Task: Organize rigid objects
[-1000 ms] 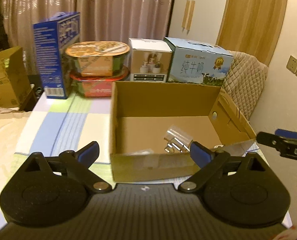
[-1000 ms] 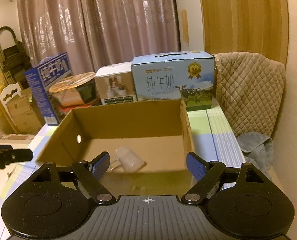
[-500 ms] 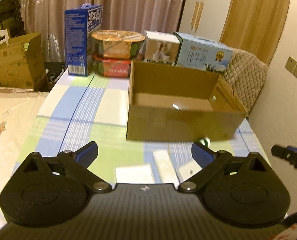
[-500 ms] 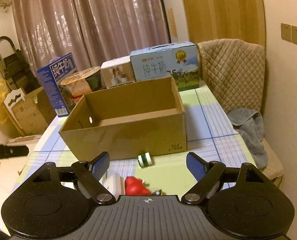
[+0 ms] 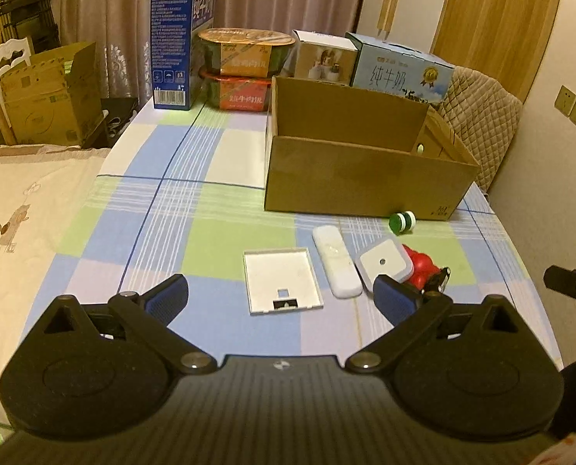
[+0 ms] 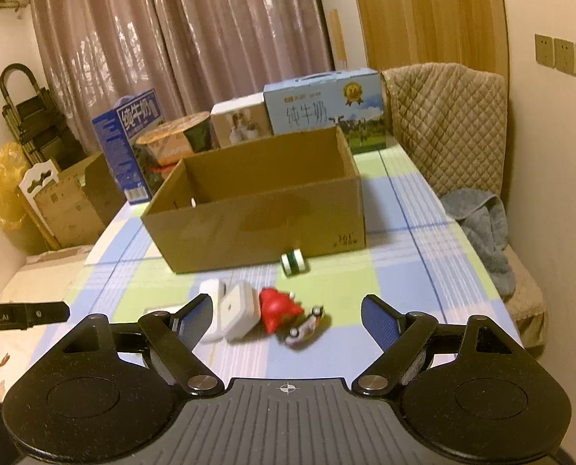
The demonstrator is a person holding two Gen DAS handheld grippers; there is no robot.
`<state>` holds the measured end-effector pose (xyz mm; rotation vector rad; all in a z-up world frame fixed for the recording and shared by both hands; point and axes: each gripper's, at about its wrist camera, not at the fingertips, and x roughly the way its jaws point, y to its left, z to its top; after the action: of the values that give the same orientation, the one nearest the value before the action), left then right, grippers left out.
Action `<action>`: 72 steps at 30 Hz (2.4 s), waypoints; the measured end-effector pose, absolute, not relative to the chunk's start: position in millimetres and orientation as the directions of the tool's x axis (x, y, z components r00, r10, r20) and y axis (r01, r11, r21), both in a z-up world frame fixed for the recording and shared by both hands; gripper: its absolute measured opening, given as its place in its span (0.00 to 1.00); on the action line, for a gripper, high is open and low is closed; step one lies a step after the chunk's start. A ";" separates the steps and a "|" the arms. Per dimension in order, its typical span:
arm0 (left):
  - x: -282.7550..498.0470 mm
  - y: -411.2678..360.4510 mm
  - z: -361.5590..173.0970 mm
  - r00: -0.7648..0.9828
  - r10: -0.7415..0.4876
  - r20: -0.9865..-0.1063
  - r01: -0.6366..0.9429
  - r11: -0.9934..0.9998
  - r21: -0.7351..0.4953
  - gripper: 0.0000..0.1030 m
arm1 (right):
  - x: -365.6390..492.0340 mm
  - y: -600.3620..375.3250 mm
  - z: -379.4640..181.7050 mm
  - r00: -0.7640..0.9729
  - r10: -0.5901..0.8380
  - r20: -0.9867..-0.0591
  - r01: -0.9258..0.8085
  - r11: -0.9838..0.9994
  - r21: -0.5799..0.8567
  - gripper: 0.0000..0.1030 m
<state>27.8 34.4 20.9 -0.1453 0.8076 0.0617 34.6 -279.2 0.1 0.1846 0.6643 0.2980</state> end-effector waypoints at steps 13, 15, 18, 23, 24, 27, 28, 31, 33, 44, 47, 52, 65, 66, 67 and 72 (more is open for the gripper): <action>18.8 28.6 11.0 0.666 -0.014 -0.746 -0.094 0.990 -0.103 0.99 | 17.3 -267.8 -12.6 0.722 0.331 -0.607 -0.231 0.943 0.239 0.79; 17.9 28.0 8.8 0.661 -0.017 -0.750 -0.092 0.990 -0.104 0.99 | 17.5 -267.2 -13.6 0.720 0.334 -0.608 -0.232 0.942 0.243 0.79; 17.3 27.5 5.6 0.656 -0.020 -0.755 -0.092 0.990 -0.106 0.99 | 17.3 -267.0 -15.1 0.717 0.335 -0.612 -0.232 0.941 0.244 0.79; 18.4 25.8 3.2 0.647 -0.020 -0.762 -0.091 0.990 -0.104 0.99 | 16.8 -266.8 -16.6 0.716 0.334 -0.613 -0.229 0.942 0.246 0.79; 18.5 25.6 2.7 0.645 -0.021 -0.764 -0.090 0.991 -0.103 0.99 | 17.1 -266.9 -17.0 0.716 0.333 -0.614 -0.228 0.942 0.246 0.79; 18.9 25.0 2.0 0.642 -0.023 -0.767 -0.087 0.991 -0.103 0.99 | 17.3 -266.6 -17.8 0.716 0.331 -0.615 -0.225 0.943 0.246 0.79; 19.1 24.8 1.6 0.641 -0.023 -0.767 -0.087 0.991 -0.103 0.99 | 17.3 -266.3 -18.2 0.716 0.331 -0.615 -0.225 0.943 0.246 0.79; 19.6 24.3 0.4 0.638 -0.024 -0.769 -0.085 0.991 -0.102 0.99 | 17.6 -266.5 -18.6 0.716 0.331 -0.615 -0.225 0.943 0.245 0.79; 20.4 23.8 -1.0 0.636 -0.025 -0.771 -0.085 0.991 -0.102 0.99 | 17.9 -266.5 -18.9 0.715 0.330 -0.616 -0.226 0.943 0.244 0.79; 29.1 22.3 -12.9 0.613 -0.043 -0.789 -0.073 0.991 -0.110 0.99 | 22.8 -262.4 -29.4 0.713 0.311 -0.628 -0.233 0.950 0.207 0.79; 33.5 22.8 -16.1 0.609 -0.045 -0.792 -0.071 0.991 -0.111 0.99 | 26.6 -259.6 -31.9 0.709 0.310 -0.634 -0.236 0.951 0.200 0.79; 40.5 26.4 -23.2 0.599 -0.050 -0.799 -0.076 0.990 -0.119 0.99 | 34.5 -252.6 -37.8 0.698 0.313 -0.644 -0.251 0.949 0.189 0.79; 81.8 42.2 -46.0 0.575 -0.027 -0.817 -0.071 0.994 -0.083 0.99 | 68.8 -217.9 -62.3 0.679 0.334 -0.654 -0.344 0.931 0.118 0.79; 85.5 43.2 -48.2 0.573 -0.025 -0.819 -0.069 0.994 -0.079 0.99 | 71.1 -214.4 -65.0 0.678 0.337 -0.654 -0.355 0.928 0.110 0.79; 90.1 44.3 -50.6 0.570 -0.022 -0.822 -0.065 0.995 -0.071 0.99 | 74.6 -210.3 -68.0 0.675 0.340 -0.655 -0.368 0.925 0.100 0.79; 110.3 49.7 -64.3 0.554 -0.007 -0.832 -0.046 0.998 -0.039 0.99 | 90.2 -185.6 -85.3 0.677 0.330 -0.657 -0.442 0.897 -0.005 0.79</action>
<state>110.3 49.7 -64.3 -0.0581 0.9834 0.0229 90.2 -185.6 -85.3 -0.1691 0.7034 0.4363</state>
